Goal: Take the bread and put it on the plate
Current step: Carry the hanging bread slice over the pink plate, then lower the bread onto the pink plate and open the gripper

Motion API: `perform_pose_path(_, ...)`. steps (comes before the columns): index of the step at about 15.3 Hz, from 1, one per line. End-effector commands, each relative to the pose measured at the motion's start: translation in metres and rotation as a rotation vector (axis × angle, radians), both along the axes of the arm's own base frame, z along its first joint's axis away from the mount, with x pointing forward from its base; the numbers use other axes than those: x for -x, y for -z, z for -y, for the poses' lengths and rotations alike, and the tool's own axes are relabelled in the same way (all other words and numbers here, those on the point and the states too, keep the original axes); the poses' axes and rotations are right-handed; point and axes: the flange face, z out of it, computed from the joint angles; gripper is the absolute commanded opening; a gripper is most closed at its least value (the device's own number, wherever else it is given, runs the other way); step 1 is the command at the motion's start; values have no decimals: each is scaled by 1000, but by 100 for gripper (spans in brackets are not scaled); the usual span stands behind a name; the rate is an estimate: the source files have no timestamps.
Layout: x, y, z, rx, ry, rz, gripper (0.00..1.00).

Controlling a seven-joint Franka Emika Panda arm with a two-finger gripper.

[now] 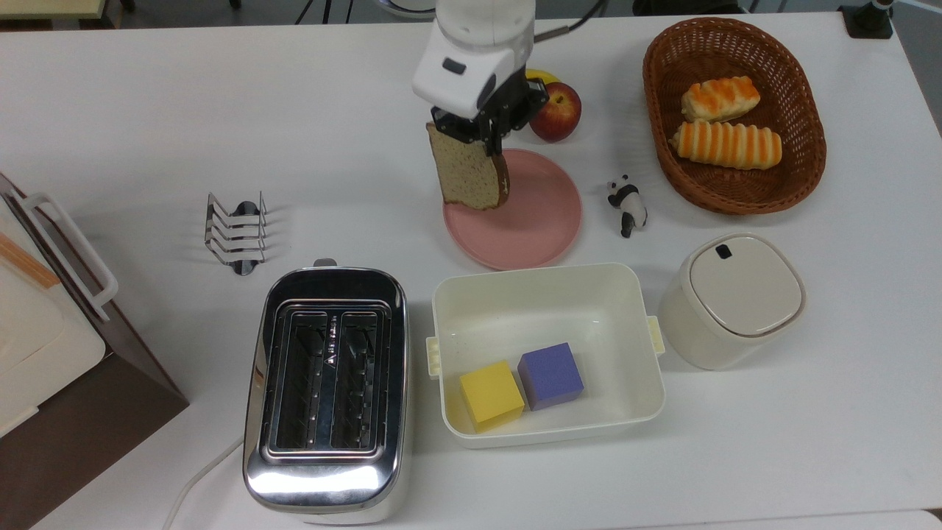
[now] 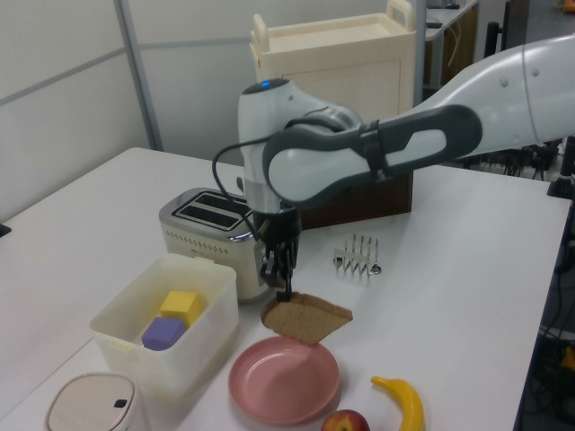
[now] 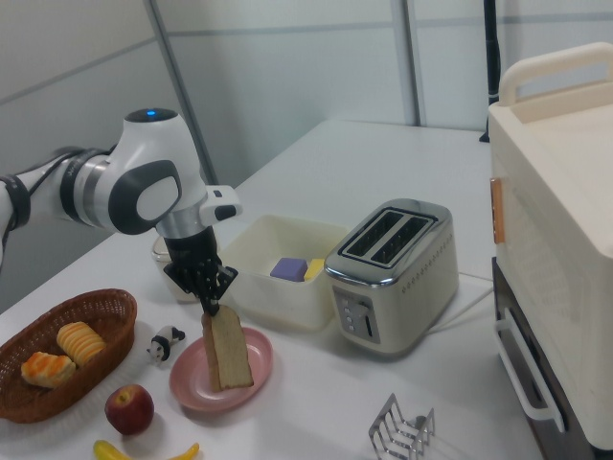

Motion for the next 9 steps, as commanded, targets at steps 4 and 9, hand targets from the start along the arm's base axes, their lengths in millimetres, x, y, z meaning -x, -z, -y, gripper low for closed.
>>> perform_pose_path(4, -3, 20, -25, 18, -59, 5, 0)
perform_pose_path(9, -5, 29, -36, 11, -74, 5, 47)
